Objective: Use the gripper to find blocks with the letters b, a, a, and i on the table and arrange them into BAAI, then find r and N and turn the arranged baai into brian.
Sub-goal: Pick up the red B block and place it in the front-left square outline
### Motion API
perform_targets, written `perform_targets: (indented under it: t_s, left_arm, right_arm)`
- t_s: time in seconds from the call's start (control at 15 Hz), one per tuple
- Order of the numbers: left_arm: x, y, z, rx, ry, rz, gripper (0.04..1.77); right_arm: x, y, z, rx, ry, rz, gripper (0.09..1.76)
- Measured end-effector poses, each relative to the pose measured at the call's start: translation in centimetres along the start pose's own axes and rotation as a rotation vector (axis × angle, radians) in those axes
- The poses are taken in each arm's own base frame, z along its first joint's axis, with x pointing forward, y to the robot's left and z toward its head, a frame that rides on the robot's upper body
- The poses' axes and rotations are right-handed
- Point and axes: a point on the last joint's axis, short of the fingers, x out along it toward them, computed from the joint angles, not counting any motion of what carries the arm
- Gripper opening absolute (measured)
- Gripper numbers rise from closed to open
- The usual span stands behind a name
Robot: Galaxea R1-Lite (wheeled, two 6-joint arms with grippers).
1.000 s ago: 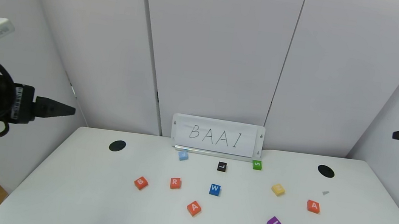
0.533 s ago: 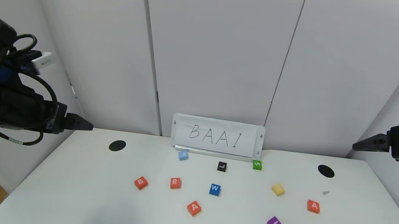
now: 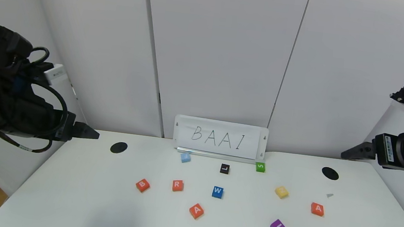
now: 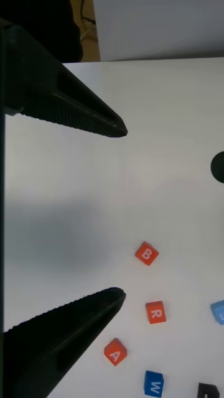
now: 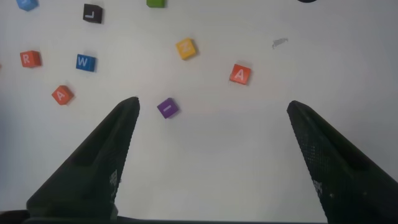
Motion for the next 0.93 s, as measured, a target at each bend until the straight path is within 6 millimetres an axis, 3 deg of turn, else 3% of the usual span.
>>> perform_targets:
  t_s: [0.67,0.93]
  left_arm:
    - [-0.18,-0.03,-0.1,-0.015,-0.003,-0.006,1.72]
    - [0.24,-0.64,0.01,-0.009,0.002,-0.085,1.72]
  right_arm:
    - [-0.06,0.33,-0.15,-0.01,0.001,0.004,1.71]
    - [-0.07,0.46,-0.21,-0.013,0.002,0.006,1.71]
